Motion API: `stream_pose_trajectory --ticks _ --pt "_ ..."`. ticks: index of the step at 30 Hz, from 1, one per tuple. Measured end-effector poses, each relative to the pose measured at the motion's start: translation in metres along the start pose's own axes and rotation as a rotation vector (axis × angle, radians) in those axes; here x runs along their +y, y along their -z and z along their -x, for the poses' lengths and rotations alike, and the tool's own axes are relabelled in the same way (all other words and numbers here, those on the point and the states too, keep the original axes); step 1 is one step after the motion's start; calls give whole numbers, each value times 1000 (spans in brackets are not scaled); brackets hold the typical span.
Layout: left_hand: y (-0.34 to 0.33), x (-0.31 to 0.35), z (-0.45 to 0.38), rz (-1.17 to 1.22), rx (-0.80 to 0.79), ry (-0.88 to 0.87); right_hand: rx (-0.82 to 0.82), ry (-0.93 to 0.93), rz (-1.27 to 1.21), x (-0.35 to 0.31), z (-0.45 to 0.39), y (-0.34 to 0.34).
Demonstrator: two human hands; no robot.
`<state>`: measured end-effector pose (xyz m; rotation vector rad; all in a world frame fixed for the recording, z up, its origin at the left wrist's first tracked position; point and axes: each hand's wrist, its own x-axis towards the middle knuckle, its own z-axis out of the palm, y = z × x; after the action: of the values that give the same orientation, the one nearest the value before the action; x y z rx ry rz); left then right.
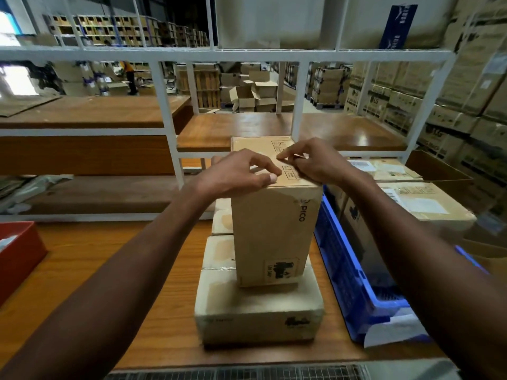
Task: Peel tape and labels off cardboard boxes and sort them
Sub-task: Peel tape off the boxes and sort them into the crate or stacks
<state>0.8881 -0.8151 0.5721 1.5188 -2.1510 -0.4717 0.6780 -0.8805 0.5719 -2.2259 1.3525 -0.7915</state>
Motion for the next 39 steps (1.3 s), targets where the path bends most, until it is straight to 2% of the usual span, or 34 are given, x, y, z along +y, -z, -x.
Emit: stream_pose_trajectory --ticks 2,4,6,7,9,13,15,19,27,34,39 --pt "-2 -3 5 46 -4 0 30 -40 -263 9 9 -3" --pt "-3 -7 10 110 1 4 168 -96 -525 22 19 -9" --pt "-5 -12 14 204 13 -1 331 -206 -628 46 27 -22" --pt "-6 -13 16 238 27 -11 352 -295 -667 60 32 -32" --pt "-8 -19 20 280 57 -30 244 -474 -666 90 44 -55" --pt "-6 -41 30 342 102 -4 -190 -731 -657 124 78 -97" --pt "-4 -52 38 345 127 4 -316 -743 -681 125 89 -110" --pt "-1 -64 51 355 181 21 -241 -787 -721 118 91 -122" --pt "4 -78 70 443 225 57 -290 -879 -781 100 96 -129" --pt "7 -102 86 661 248 106 -28 -702 -911 86 91 -129" --pt "-16 -134 101 682 251 191 180 -613 -749 96 86 -102"
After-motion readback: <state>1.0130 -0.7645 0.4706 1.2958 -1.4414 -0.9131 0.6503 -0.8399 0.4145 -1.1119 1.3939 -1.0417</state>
